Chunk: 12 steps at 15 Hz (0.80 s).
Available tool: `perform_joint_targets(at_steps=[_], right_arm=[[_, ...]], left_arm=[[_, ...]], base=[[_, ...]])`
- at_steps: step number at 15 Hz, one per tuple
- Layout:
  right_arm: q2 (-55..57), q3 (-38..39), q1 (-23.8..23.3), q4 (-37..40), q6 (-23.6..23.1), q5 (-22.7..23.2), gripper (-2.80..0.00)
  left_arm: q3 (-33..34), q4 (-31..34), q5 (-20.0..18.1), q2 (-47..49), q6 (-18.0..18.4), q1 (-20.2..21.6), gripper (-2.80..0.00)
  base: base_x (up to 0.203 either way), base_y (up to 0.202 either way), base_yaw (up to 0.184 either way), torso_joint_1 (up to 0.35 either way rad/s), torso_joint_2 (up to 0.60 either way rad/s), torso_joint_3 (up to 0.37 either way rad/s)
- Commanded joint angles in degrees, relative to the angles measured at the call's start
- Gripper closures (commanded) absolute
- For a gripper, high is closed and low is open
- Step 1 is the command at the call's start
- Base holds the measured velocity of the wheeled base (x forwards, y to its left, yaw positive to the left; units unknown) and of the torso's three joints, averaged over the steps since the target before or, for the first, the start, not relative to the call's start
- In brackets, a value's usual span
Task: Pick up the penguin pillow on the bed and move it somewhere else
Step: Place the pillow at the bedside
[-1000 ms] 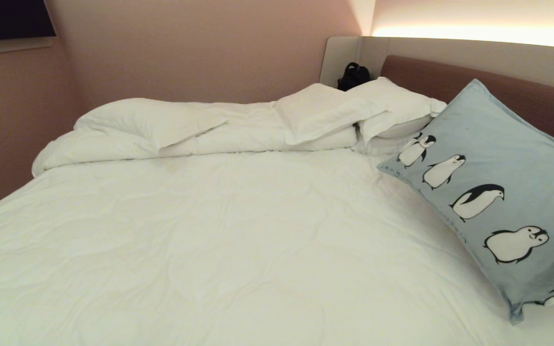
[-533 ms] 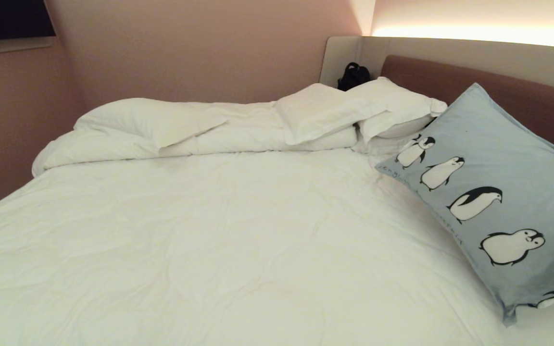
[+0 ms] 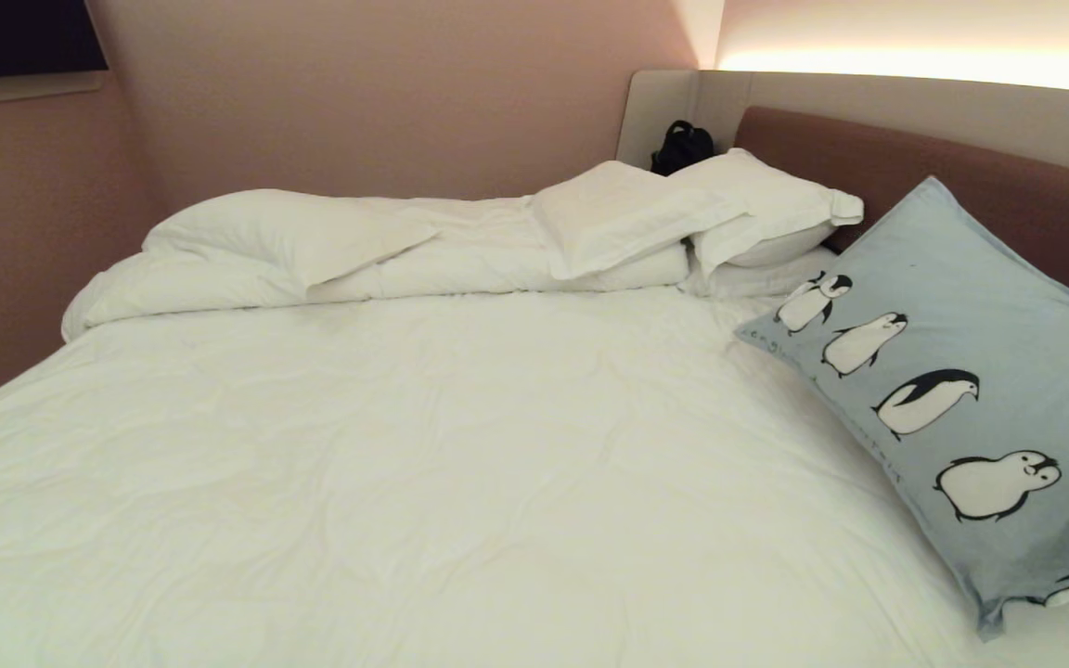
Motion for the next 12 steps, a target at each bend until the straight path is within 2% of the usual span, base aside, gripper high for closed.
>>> perform_joint_targets(at_steps=[1,9,12], right_arm=[[1.41,0.02,-0.35,-0.93,0.76,0.32,0.00],[2.35,-0.08,0.96,-1.56,1.18,0.41,0.00],[1.47,-0.07,1.49,-2.59,3.57,0.41,0.00]], left_arm=[[0.00,-0.02,0.02,0.01,-0.02,0.01,0.00],[0.00,-0.02,0.02,0.01,-0.02,0.01,0.00],[0.00,-0.02,0.02,0.01,-0.02,0.01,0.00]], base=[[0.000,0.000,0.000,0.000,0.00,0.000],[0.000,0.000,0.000,0.000,0.00,0.000],[0.000,0.000,0.000,0.000,0.00,0.000]])
